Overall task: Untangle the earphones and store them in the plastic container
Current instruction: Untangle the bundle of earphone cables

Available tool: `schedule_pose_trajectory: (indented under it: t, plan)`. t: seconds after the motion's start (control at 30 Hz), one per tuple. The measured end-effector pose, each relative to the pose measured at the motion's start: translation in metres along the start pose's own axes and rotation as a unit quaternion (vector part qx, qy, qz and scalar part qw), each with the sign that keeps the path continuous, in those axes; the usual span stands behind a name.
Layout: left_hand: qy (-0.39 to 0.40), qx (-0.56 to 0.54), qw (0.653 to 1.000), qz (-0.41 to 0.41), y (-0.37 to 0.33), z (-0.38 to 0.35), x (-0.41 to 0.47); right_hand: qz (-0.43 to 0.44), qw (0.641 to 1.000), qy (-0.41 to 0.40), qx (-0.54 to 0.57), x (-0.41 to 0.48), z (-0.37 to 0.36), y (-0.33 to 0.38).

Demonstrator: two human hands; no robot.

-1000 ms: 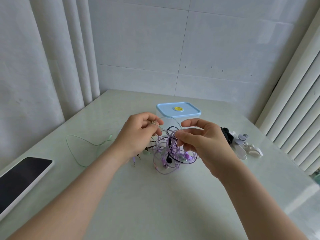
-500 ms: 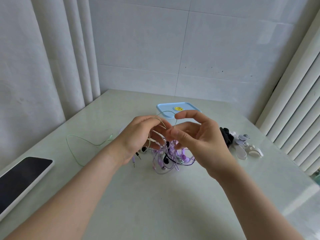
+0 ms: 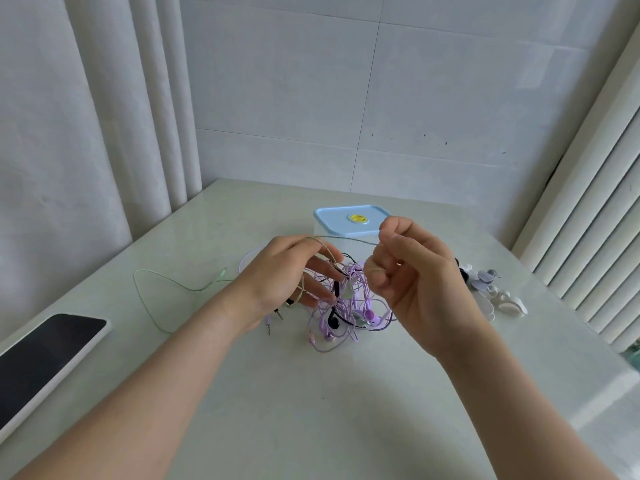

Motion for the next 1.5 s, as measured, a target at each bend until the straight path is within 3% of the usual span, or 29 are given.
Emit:
schedule_pose_trajectory:
  t: [0.1, 0.23, 0.33, 0.43, 0.5, 0.67, 0.83, 0.93, 1.03, 1.13, 1.33, 1.5]
  plan:
    - [0.002, -0.014, 1.000, -0.018, -0.002, 0.002, 0.002, -0.074, 0.993, 0.066, -0.059, -0.006, -0.013, -0.013]
    - [0.017, -0.071, 0.997, -0.033, -0.002, 0.003, 0.005, -0.116, 0.954, 0.154, -0.229, -0.015, -0.028, -0.030]
    - [0.024, -0.136, 0.990, -0.028, -0.001, 0.000, 0.006, -0.031, 0.915, 0.086, -0.393, -0.010, -0.019, -0.023]
    - [0.037, -0.176, 0.984, -0.005, 0.003, -0.005, 0.005, 0.063, 0.904, -0.033, -0.422, -0.006, -0.001, -0.002]
    - [0.056, -0.188, 0.981, 0.007, 0.005, -0.010, 0.004, 0.107, 0.869, -0.083, -0.476, -0.005, 0.010, 0.009]
    - [0.078, -0.208, 0.975, 0.019, 0.005, -0.013, 0.002, 0.022, 0.798, -0.043, -0.601, 0.002, 0.021, -0.010]
    - [0.061, -0.199, 0.977, 0.034, 0.008, -0.007, 0.004, 0.016, 0.752, 0.040, -0.657, 0.001, 0.012, -0.023]
    - [0.054, -0.192, 0.979, 0.048, 0.011, -0.005, 0.004, 0.063, 0.745, 0.016, -0.664, 0.003, 0.011, -0.017]
    - [0.031, -0.196, 0.979, 0.055, 0.012, -0.001, 0.004, 0.100, 0.763, -0.023, -0.638, 0.004, 0.016, -0.013]
    - [0.016, -0.195, 0.979, 0.064, 0.014, 0.002, 0.005, 0.081, 0.774, -0.043, -0.627, 0.007, 0.024, -0.016]
    - [-0.005, -0.209, 0.974, 0.083, 0.020, 0.004, 0.005, -0.004, 0.727, -0.042, -0.685, 0.009, 0.044, -0.035]
    - [-0.025, -0.220, 0.972, 0.083, 0.021, 0.009, 0.006, 0.004, 0.699, -0.013, -0.715, 0.009, 0.035, -0.039]
Point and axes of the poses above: each hand's wrist, its own x-axis towards the middle knuckle, its own z-axis out of the back of the hand, y = z × x, the point moved 10 cm from there along x, towards the middle knuckle, and after that the axes turned 2 degrees about -x, right-handed, at the moved point
